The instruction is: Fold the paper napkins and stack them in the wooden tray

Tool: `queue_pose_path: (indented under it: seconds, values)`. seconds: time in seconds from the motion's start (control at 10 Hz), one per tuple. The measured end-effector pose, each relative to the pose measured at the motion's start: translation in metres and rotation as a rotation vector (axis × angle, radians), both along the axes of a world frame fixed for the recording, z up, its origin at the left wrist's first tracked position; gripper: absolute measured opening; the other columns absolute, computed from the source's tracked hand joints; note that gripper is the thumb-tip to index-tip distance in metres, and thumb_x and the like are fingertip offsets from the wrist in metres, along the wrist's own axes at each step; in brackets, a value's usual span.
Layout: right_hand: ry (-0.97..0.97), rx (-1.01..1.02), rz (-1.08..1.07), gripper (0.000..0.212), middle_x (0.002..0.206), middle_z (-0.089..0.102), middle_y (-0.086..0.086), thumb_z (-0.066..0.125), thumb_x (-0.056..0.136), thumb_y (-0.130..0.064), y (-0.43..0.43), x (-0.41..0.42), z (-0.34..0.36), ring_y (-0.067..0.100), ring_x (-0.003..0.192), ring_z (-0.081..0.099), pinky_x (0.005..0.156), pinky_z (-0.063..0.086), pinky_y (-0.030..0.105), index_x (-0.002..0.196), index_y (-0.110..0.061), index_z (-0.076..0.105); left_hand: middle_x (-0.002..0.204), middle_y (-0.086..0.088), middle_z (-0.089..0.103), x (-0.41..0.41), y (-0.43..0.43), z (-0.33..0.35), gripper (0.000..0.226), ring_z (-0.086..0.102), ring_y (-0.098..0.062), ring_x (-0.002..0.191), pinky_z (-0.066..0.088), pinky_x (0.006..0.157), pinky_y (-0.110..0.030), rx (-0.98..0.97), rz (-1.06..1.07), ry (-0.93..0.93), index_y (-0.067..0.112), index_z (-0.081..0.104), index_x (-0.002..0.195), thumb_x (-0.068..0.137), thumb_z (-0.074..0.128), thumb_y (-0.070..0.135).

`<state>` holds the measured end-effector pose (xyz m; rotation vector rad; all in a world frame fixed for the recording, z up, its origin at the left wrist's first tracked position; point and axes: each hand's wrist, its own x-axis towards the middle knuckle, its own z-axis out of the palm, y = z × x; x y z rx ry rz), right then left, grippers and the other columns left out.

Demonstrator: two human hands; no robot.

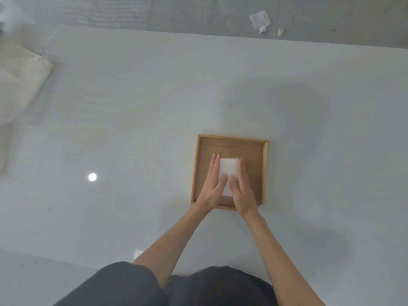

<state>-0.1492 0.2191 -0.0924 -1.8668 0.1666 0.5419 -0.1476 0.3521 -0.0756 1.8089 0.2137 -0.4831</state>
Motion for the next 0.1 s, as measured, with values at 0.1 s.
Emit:
queue_pose_path:
  seconds: [0.1]
  values:
    - [0.009,-0.009,-0.189,0.061,0.167,0.011,-0.013,0.04,0.109,-0.032,-0.0096,0.0027,0.0211,0.001,0.153,0.009,0.12,0.009,0.018,0.161,-0.021,0.011,0.168,0.013,-0.002,-0.0015,0.0075,0.0158,0.06,-0.004,0.005,0.152,0.006,0.122,-0.018,-0.018,0.021,-0.053,0.023,0.01,0.16,0.108,0.04,0.027]
